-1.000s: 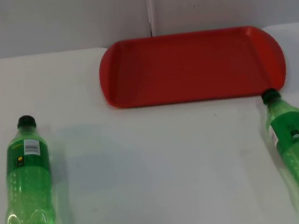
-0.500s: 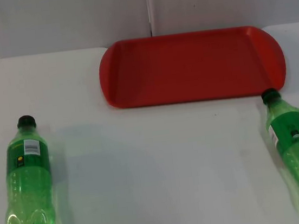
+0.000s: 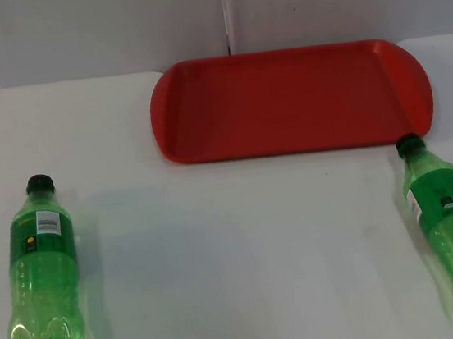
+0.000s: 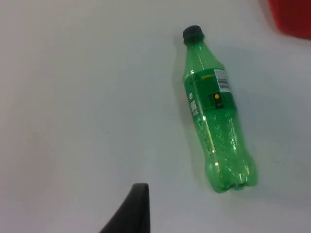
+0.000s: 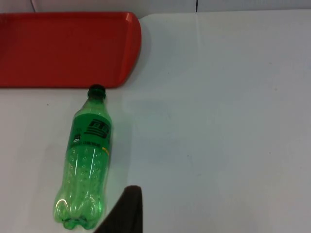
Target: Place the bottle upright on the tray.
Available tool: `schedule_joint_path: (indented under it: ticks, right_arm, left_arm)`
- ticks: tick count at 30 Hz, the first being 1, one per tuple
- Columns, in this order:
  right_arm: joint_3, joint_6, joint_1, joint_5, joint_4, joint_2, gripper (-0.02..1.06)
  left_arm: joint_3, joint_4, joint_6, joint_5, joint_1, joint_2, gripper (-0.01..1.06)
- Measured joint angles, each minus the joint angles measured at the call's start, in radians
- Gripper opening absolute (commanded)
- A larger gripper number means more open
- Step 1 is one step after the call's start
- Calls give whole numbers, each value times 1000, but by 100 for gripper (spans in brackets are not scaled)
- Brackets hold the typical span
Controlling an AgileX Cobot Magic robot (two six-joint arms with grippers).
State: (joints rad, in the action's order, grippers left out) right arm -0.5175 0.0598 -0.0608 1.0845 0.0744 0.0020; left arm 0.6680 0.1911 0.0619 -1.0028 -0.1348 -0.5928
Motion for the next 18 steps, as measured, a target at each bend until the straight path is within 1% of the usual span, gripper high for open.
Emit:
schedule_joint_path:
  ticks: [4,6,13,17,18]
  right_arm:
    - [0,0,0,0,0,0,105]
    - [0,0,0,0,0,0,105]
    - [0,0,0,0,0,0,105]
    - [0,0,0,0,0,0,105]
    - [0,0,0,0,0,0,105]
  left_arm:
    - [0,21,18,28,0,-64,105]
    - [0,45,50,48,0,-118,105]
    - [0,74,89,82,0,-225,105]
    - [0,80,96,119,0,-292,105]
    - [0,88,106,143,0,-320,105]
